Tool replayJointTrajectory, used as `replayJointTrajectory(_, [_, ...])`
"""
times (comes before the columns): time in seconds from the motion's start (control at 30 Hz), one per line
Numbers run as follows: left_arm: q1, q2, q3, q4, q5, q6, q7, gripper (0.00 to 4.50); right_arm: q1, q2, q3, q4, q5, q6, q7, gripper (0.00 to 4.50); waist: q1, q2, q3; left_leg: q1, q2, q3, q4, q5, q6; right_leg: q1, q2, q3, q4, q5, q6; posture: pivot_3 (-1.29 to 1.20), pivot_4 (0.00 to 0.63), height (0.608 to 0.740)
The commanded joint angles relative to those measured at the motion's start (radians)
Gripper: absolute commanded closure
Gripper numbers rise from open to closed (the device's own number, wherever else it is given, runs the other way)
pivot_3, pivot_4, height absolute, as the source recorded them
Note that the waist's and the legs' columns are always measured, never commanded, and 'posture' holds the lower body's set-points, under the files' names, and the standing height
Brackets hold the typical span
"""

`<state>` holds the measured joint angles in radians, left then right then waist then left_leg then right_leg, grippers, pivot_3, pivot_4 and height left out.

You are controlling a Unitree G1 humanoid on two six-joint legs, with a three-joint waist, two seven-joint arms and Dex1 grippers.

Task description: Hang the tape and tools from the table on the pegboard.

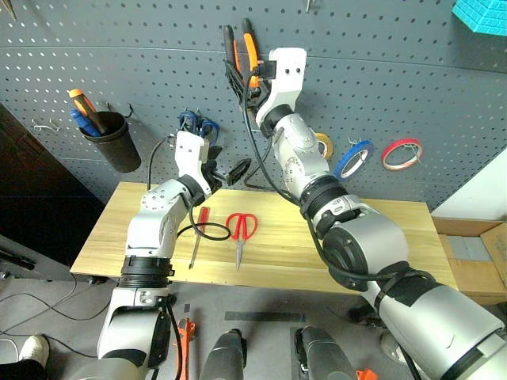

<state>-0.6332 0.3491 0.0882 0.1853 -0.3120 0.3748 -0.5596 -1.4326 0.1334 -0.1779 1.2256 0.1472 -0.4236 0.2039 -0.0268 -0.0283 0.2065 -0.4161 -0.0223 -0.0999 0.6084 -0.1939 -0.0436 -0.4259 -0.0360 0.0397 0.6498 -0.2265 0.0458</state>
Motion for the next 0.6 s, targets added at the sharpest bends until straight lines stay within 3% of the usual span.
replayJointTrajectory(0.03, [-0.012, 0.002, 0.011, -0.055, -0.016, -0.003, -0.004, 0.00, -0.018, -0.007, 0.005, -0.021, -0.026, -0.104, -0.029, 1.68, -0.001, 0.000, 0.000, 0.000, 0.000, 0.000, 0.000, 0.000, 0.000, 0.000, 0.000, 0.000, 0.000, 0.000, 0.000, 0.12, 0.176, 0.740])
replayJointTrajectory(0.33, [0.047, 0.027, 0.048, -0.158, -0.035, 0.057, 0.022, 0.00, 0.014, 0.027, -0.002, 0.016, -0.045, -0.228, -0.120, 1.68, 0.000, 0.000, 0.000, 0.001, 0.000, 0.000, 0.000, 0.000, -0.001, 0.000, 0.000, 0.000, 0.001, 0.000, 0.000, 0.18, 0.184, 0.740])
replayJointTrajectory(0.6, [0.076, 0.058, 0.076, -0.217, -0.056, 0.100, 0.039, 0.00, 0.036, 0.055, -0.023, 0.025, -0.023, -0.228, -0.089, 1.68, 0.024, 0.001, 0.000, 0.001, 0.000, -0.002, 0.000, 0.001, -0.002, 0.000, 0.001, -0.001, 0.002, 0.000, -0.001, 0.21, 0.184, 0.740])
